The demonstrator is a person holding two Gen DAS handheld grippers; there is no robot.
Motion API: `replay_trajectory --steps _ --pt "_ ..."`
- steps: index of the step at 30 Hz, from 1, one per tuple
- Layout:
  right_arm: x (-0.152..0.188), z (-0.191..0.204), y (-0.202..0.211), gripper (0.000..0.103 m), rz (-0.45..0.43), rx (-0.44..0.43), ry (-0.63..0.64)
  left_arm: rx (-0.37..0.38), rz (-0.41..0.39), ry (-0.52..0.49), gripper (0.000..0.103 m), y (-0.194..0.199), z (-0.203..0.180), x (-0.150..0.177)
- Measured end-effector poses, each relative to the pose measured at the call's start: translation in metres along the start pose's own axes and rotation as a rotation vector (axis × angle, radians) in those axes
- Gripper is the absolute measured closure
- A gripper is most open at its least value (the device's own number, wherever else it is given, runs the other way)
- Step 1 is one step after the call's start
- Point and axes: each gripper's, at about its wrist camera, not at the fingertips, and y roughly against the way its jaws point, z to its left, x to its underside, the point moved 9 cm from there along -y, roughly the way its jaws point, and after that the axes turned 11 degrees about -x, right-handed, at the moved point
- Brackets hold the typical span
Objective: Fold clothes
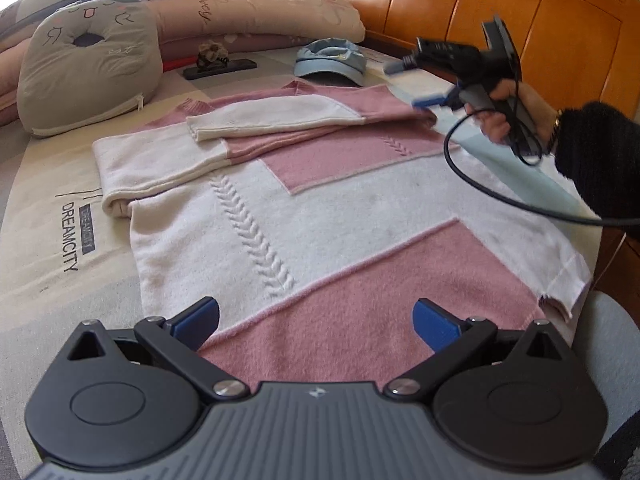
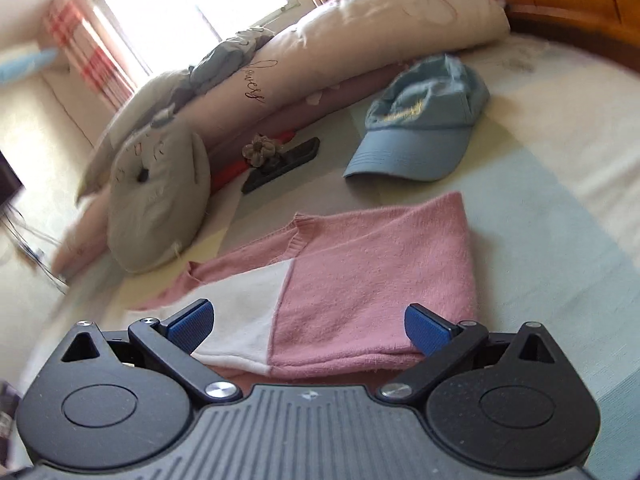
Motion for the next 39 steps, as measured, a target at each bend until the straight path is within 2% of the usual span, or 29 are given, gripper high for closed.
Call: replay_trajectory --steps 2,4,6,9,13,17,20,22,24,26,28,31,33,35,39 --pt "0.007 -0.012 -0.001 0.001 0.015 -0.016 -0.035 -0.014 0.011 0.003 0.001 -0.003 -0.001 0.0" --pt "0.014 -0.013 0.007 0.003 -0.014 -0.039 0.031 -0.024 0.022 -0.001 0.001 -0.006 -0.002 -0.001" --pt "0.01 -0.007 0.014 0.001 -0.042 -0.027 0.039 -0.035 0.032 -0.01 0.001 -0.01 -0.003 -0.003" --pt "0.004 0.002 0.024 0.0 -0.083 -0.005 0.057 -0.091 0.037 -0.038 0.001 -0.021 -0.003 -0.017" --pt "0.019 -0.004 0.008 0.0 -0.059 0.182 0.114 -0.101 0.017 -0.035 0.001 -0.033 -0.004 -0.047" --pt "0.045 0.021 0.026 0.0 -0.141 0.231 0.239 -0.153 -0.016 -0.052 0.001 -0.049 0.001 -0.089" --pt "0.067 0.041 0.036 0.0 -0.201 0.246 0.317 -0.197 -0.024 -0.029 0.001 -0.079 0.007 -0.132" --pt "0.077 0.044 0.027 0.0 -0.164 0.182 0.292 -0.188 -0.035 0.001 0.001 -0.106 0.007 -0.166" --pt "0.081 0.046 0.02 0.0 -0.087 0.139 0.287 -0.166 -0.04 0.044 0.001 -0.136 0.006 -0.196" --pt "0.082 0.047 0.028 0.0 -0.1 0.118 0.292 -0.158 -0.04 0.093 0.001 -0.17 0.007 -0.218" --pt "0.085 0.04 0.034 0.0 -0.076 0.117 0.288 -0.179 -0.01 0.137 0.001 -0.2 0.011 -0.22" --pt "0.089 0.032 0.048 0.0 -0.061 0.14 0.287 -0.162 0.082 0.24 0.001 -0.231 0.017 -0.195" --pt "0.09 0.029 0.055 0.0 -0.048 0.136 0.27 -0.137 0.031 0.265 0.001 -0.226 0.022 -0.178" --pt "0.088 0.029 0.063 0.0 -0.057 0.115 0.253 -0.11 0.031 0.281 0.001 -0.215 0.025 -0.165" --pt "0.086 0.033 0.073 0.0 -0.086 0.076 0.233 -0.122 0.05 0.331 0.001 -0.185 0.036 -0.164"
